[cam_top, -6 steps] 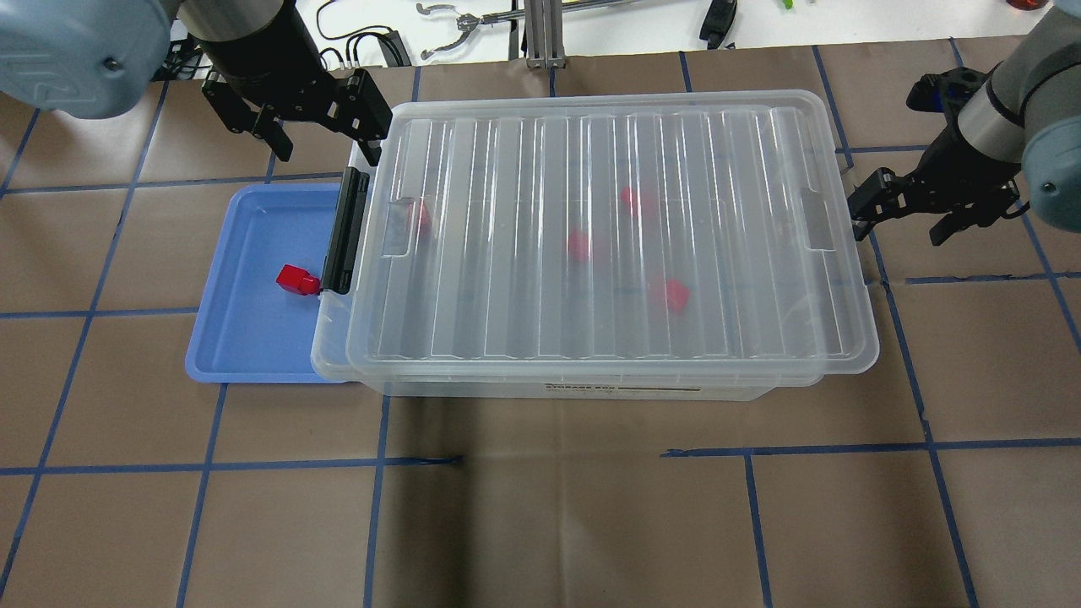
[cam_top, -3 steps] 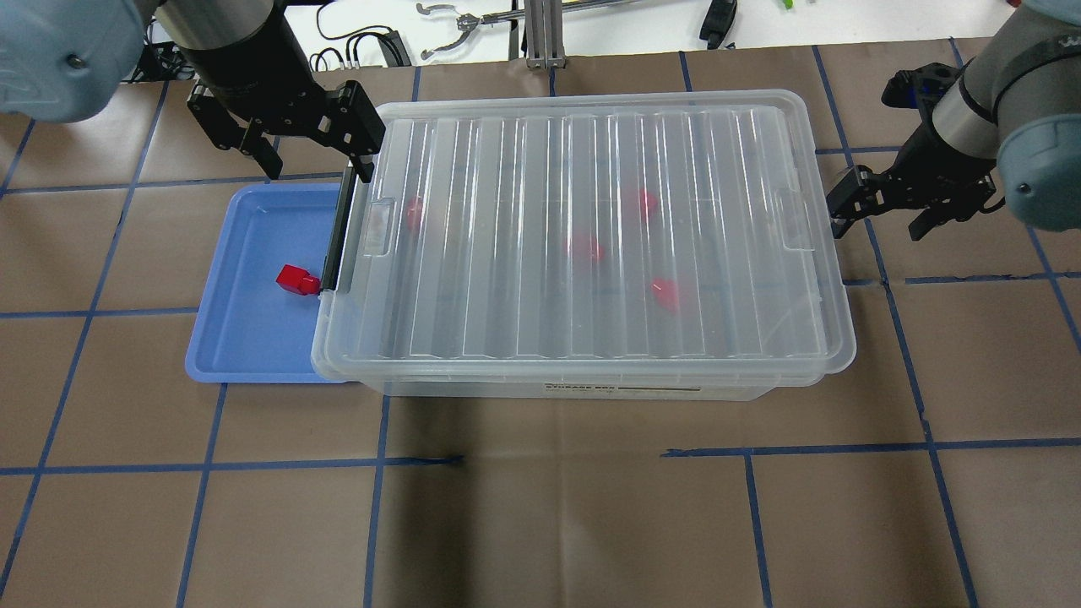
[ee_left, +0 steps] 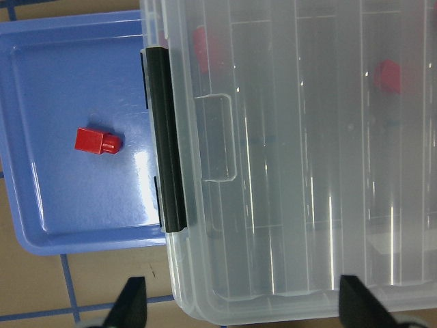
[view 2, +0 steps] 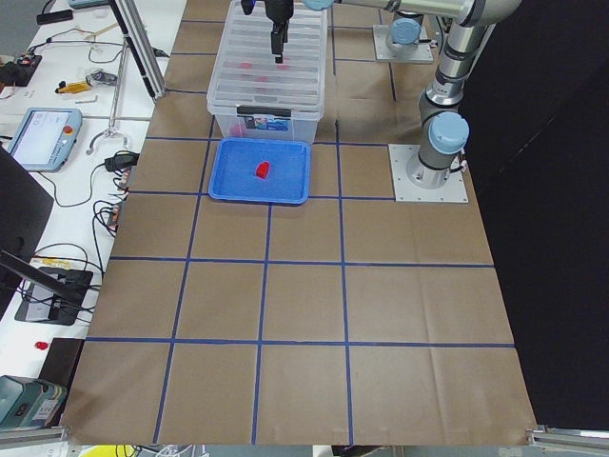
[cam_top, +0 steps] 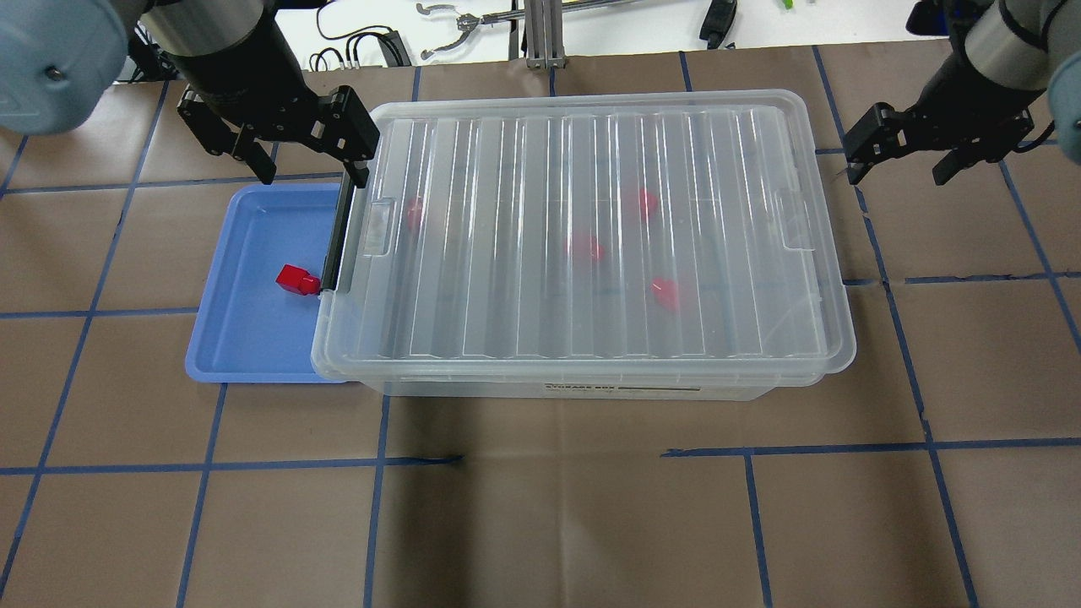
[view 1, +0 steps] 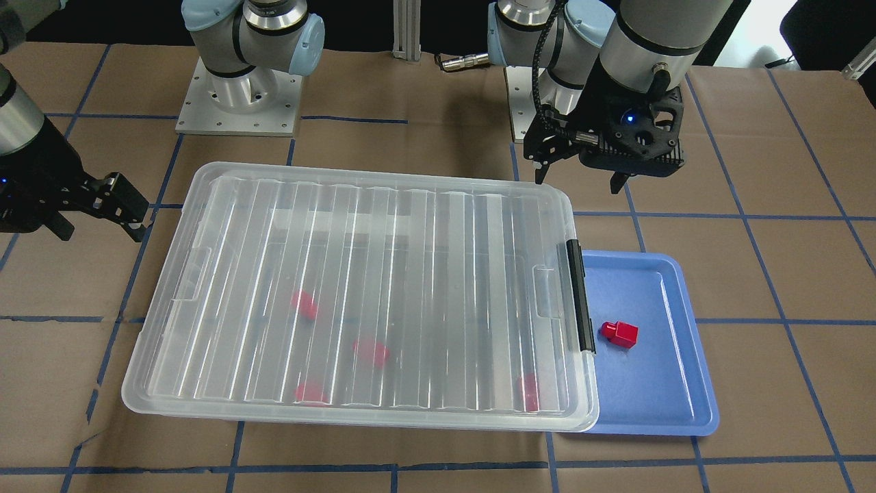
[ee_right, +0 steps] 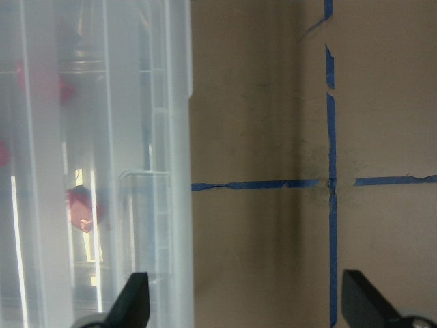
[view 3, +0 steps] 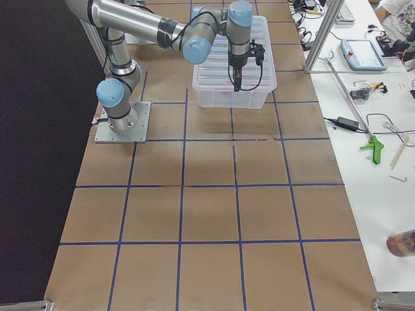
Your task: Place red block in blue tray from box
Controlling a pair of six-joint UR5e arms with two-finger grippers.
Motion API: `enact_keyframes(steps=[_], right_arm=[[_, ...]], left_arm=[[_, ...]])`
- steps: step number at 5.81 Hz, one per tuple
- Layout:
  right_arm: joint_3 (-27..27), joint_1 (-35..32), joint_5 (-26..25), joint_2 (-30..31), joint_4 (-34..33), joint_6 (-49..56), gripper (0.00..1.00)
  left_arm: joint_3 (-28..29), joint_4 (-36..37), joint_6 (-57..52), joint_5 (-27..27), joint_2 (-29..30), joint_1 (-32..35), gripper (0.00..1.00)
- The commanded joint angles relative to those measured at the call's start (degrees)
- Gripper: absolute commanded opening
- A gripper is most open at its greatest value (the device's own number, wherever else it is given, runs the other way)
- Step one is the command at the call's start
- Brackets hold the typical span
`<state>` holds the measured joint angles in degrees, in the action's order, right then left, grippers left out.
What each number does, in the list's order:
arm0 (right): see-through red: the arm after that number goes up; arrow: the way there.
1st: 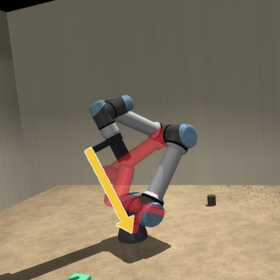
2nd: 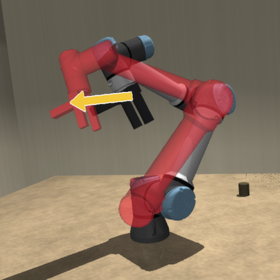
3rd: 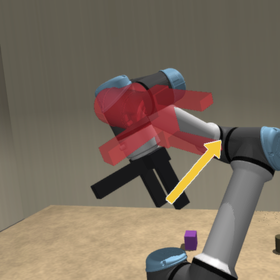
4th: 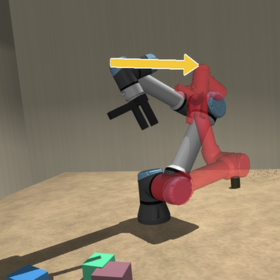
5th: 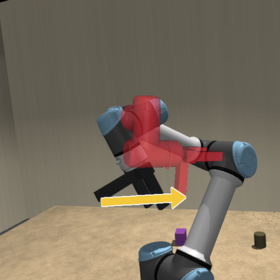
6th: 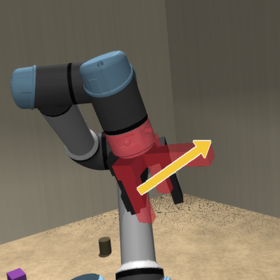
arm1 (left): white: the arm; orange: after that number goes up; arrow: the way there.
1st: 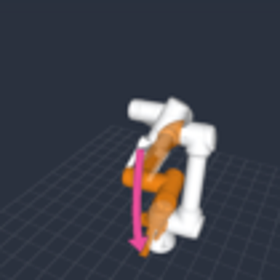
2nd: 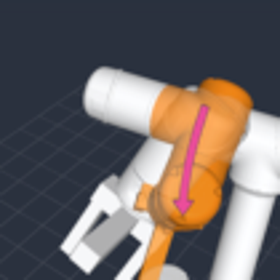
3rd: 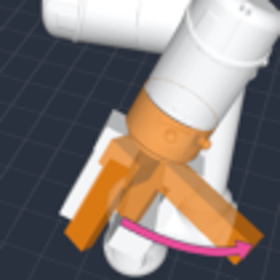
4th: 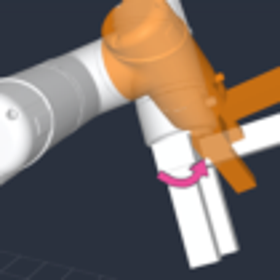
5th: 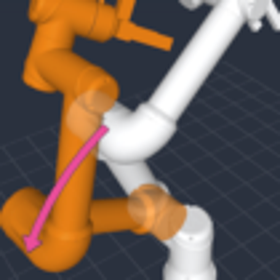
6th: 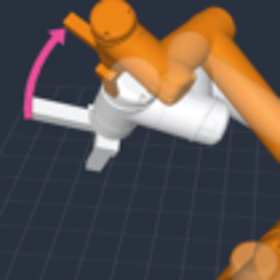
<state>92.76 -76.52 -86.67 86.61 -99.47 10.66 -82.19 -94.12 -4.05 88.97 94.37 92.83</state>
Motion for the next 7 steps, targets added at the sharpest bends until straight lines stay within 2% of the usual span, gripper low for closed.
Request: enact_keyframes(steps=[1,3,7], right_arm=[[-7.6,-7.8,-0.5,0.1,7.2,-9.5,1.00],[-11.2,-13.9,-0.5,-0.3,10.7,-18.7,1.00],[-11.3,-14.9,-0.9,-0.3,15.2,-19.4,1.00]], left_arm=[[-0.8,0.4,-0.2,0.0,-0.2,0.0,0.99],[-0.8,0.6,-0.2,0.0,-0.1,0.0,0.99],[-0.8,0.8,-0.1,-0.1,0.0,0.0,0.99]])
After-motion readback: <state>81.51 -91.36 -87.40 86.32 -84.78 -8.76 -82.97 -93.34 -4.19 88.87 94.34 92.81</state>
